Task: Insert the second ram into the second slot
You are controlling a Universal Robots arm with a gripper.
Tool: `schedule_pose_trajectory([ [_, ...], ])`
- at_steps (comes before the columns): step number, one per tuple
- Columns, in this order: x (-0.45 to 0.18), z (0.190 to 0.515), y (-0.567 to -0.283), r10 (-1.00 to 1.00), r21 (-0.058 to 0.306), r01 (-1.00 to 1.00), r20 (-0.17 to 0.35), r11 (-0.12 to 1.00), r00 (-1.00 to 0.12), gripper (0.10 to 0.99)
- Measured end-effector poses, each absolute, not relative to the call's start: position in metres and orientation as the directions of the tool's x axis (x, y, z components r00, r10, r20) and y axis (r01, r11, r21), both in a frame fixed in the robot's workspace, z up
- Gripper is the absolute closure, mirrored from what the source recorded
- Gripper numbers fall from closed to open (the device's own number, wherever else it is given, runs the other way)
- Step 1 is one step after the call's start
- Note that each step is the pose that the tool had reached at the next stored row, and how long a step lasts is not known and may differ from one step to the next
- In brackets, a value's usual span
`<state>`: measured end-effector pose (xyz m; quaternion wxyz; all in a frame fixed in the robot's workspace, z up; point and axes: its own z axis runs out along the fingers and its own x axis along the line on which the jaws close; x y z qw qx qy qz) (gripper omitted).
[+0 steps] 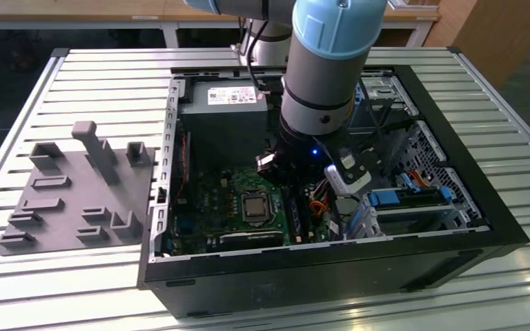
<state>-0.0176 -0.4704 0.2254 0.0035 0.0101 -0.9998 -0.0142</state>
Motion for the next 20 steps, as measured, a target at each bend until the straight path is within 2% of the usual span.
schedule_pose_trajectory([
  [20, -0.0163, 0.2265, -0.4691, 0.020, 0.026, 0.020, 0.007, 0.999, -1.000, 0.953],
])
